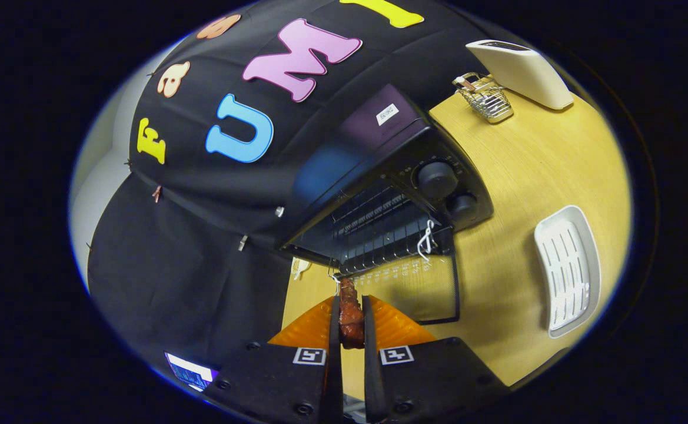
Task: Open the toaster oven, put the food inside, and close the toaster oven door.
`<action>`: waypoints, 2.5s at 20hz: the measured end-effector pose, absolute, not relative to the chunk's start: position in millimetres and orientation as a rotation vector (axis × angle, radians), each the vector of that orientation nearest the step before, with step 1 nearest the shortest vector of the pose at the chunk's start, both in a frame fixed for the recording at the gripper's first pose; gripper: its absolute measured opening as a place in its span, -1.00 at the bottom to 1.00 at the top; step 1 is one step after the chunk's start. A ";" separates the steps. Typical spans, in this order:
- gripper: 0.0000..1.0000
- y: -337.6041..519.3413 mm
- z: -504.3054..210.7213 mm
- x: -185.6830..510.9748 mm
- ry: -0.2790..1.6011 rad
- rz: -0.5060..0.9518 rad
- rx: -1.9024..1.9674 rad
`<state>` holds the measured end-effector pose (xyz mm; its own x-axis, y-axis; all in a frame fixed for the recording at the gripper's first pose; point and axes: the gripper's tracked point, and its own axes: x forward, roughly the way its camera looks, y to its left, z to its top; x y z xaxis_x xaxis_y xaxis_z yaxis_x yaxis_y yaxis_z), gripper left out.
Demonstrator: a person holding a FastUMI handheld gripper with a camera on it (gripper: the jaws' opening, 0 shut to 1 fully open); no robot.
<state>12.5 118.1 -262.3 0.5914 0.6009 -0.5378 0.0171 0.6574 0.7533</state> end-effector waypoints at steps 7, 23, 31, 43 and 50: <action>-0.63 148.5 -275.0 73.1 0.782 0.291 0.923; -0.63 169.1 -342.1 134.3 0.786 0.112 1.023; 0.29 156.6 -335.5 125.9 0.790 0.039 0.999; 0.97 126.6 -298.3 68.3 0.698 0.008 0.821; 0.97 109.9 -259.1 23.9 0.418 -0.026 0.591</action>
